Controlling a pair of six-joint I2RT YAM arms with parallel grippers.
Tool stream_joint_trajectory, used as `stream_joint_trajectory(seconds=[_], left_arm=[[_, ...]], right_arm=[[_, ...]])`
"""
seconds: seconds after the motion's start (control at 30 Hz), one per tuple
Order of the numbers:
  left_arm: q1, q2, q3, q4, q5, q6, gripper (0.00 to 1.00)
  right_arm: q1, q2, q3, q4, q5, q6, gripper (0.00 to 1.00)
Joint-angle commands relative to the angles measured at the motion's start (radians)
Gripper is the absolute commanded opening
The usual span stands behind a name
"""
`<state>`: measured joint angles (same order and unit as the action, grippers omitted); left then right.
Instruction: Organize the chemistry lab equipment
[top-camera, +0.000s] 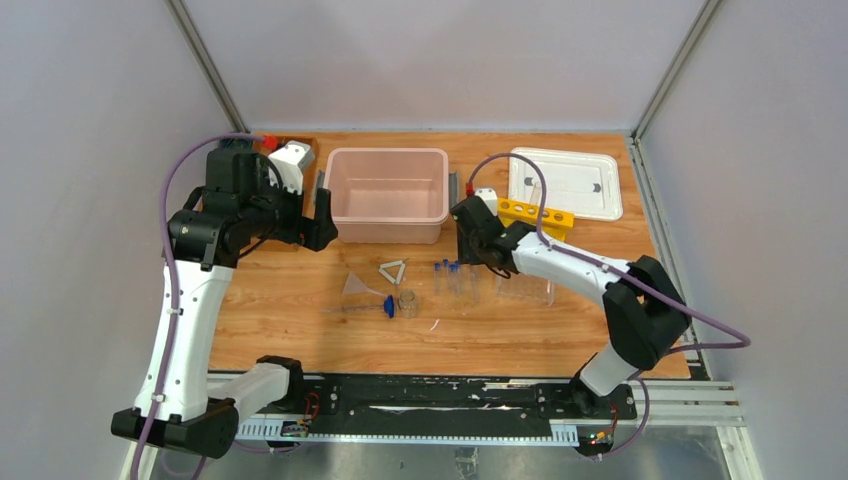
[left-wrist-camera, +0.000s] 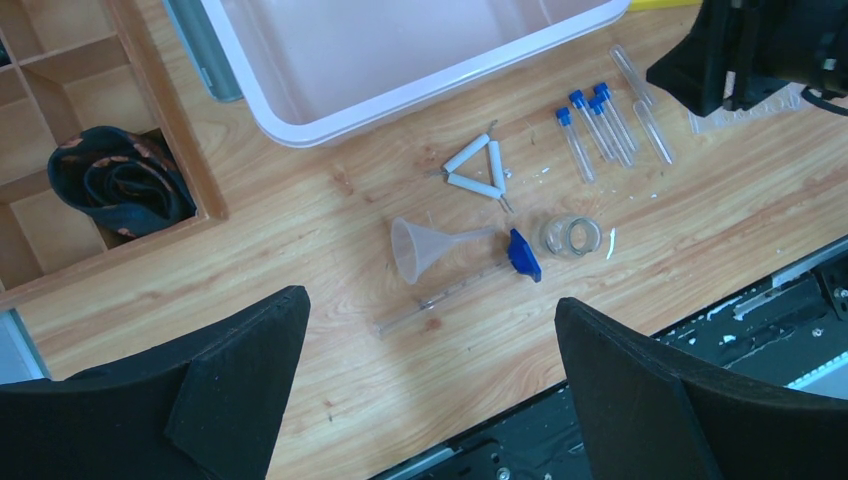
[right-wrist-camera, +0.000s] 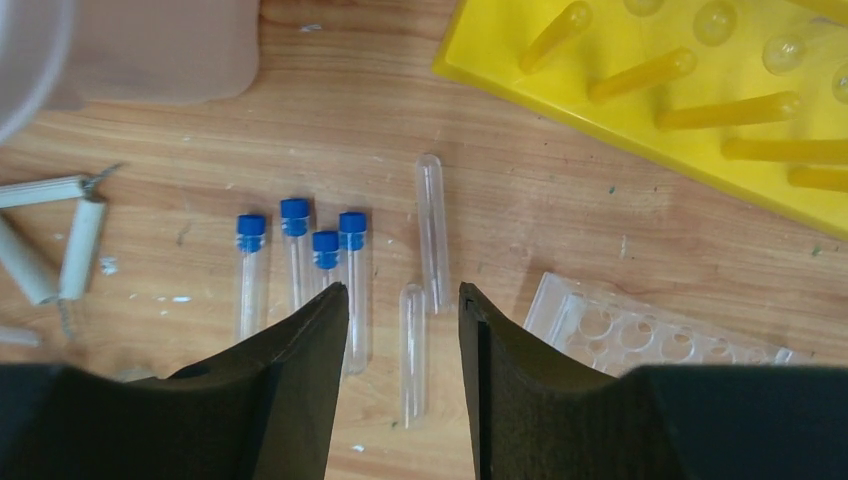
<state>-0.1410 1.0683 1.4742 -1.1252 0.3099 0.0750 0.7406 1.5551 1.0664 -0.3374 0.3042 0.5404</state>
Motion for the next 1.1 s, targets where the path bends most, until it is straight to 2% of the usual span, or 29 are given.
stream_joint_trajectory(seconds=[0.0, 0.13, 0.33, 0.83, 0.9, 1.07], left_arm=[[-0.003, -0.011, 0.014, -0.007, 0.015, 0.009, 1.00], [-0.003, -0.008, 0.019, -0.007, 0.012, 0.011, 1.00], [-0.003, -0.007, 0.027, -0.007, 0.011, 0.023, 1.00], [-0.003, 0.000, 0.048, -0.007, 0.013, 0.034, 1.00], [-0.003, -0.005, 0.049, -0.007, 0.019, 0.035, 1.00], [-0.003, -0.012, 0.055, -0.007, 0.035, 0.037, 1.00]], right_arm=[[0.004, 0.075, 0.020, 0.029, 0.088, -0.023, 0.51], [0.002, 0.138, 0.040, 0.063, 0.133, -0.050, 0.52], [-0.011, 0.212, 0.058, 0.100, 0.134, -0.059, 0.47], [-0.022, 0.251, -0.091, 0.278, 0.122, -0.010, 0.35], [-0.022, 0.243, -0.106, 0.292, 0.117, -0.005, 0.32], [-0.024, 0.198, -0.132, 0.302, 0.113, 0.008, 0.16]])
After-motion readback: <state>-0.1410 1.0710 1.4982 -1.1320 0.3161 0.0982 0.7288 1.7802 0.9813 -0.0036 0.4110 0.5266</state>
